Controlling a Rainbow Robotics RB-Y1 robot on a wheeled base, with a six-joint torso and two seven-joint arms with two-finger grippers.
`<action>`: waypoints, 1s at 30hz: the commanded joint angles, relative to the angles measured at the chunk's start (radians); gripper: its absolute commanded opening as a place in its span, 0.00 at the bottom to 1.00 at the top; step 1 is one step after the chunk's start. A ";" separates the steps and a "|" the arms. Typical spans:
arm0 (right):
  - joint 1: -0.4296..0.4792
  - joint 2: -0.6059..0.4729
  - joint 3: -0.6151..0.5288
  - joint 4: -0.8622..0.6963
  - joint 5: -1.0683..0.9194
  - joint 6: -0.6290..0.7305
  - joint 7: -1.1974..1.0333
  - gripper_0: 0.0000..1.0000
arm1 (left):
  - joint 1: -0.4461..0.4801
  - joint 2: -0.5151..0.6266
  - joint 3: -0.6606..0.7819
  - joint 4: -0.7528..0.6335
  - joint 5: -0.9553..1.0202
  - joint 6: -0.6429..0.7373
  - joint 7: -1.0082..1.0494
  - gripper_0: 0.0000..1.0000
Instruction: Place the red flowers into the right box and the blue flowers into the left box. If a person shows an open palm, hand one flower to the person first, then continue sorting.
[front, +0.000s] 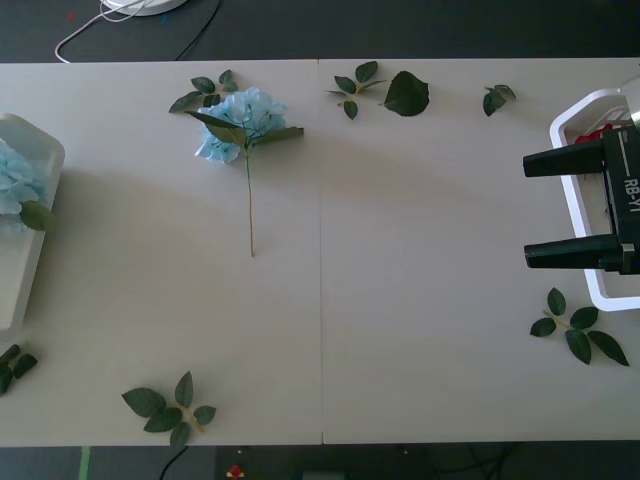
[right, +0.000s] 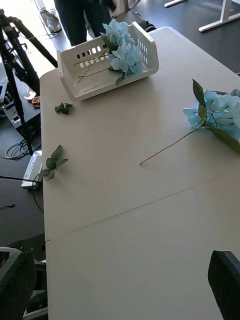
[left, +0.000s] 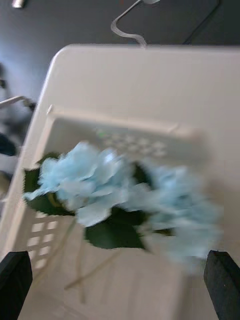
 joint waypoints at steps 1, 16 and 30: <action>0.011 0.019 0.004 -0.023 -0.013 0.002 0.027 1.00 | -0.136 0.000 -0.020 -0.043 0.100 0.098 -0.062 1.00; 0.011 0.019 0.004 -0.023 -0.013 0.002 0.027 1.00 | -0.404 -0.224 -0.436 -0.011 0.073 0.093 0.301 1.00; 0.011 0.019 0.004 -0.023 -0.013 0.002 0.027 1.00 | -0.406 -0.437 -0.682 0.260 -0.064 -0.177 0.390 1.00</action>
